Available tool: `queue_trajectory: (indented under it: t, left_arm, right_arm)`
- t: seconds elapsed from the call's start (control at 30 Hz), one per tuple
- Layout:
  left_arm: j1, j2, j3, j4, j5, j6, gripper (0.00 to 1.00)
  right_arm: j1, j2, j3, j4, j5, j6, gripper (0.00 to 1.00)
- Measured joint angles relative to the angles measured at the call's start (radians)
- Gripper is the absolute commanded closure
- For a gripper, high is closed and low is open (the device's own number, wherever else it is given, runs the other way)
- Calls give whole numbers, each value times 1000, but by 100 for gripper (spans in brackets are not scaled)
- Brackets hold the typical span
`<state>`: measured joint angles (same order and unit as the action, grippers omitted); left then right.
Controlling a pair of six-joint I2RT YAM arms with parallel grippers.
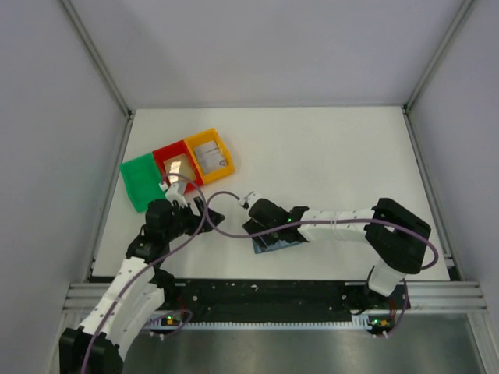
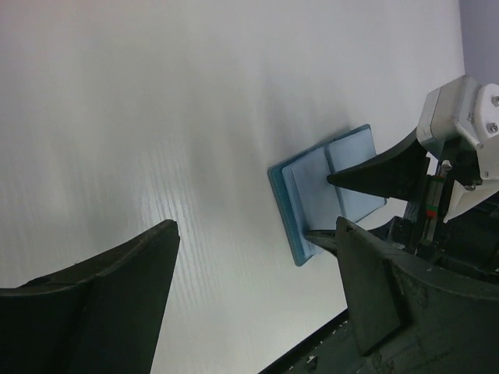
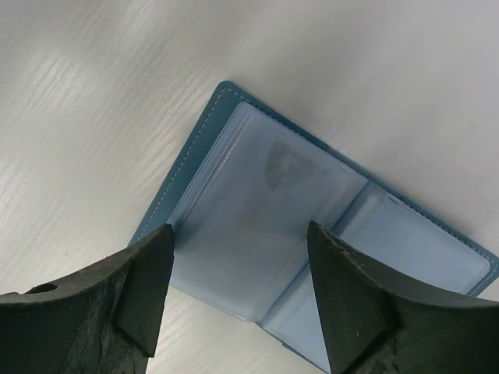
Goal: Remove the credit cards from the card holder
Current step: Remove the credit card from the card holder.
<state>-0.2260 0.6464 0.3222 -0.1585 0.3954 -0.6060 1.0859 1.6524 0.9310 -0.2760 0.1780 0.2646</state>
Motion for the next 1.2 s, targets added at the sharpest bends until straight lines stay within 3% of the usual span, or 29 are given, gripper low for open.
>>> queue_trajectory:
  t: [0.1, 0.47, 0.7, 0.83, 1.0, 1.2]
  left_arm:
    - [-11, 6, -6, 1, 1, -6, 16]
    - [-86, 103, -7, 67, 48, -51, 16]
    - [-96, 115, -4, 90, 42, -69, 16]
    - [-96, 117, 15, 84, 31, -66, 16]
    - [-110, 164, 37, 106, 42, -72, 16]
    - [-264, 298, 56, 171, 43, -98, 29]
  right_arm:
    - [3, 14, 2, 17, 21, 10, 43]
    - [3, -10, -24, 64, -14, 35, 87]
    - [-27, -13, -27, 115, -109, 70, 88]
    - [-76, -14, -27, 154, -171, 118, 74]
    - [-159, -35, -28, 186, -208, 168, 70]
    - [-214, -113, -72, 214, -222, 199, 72]
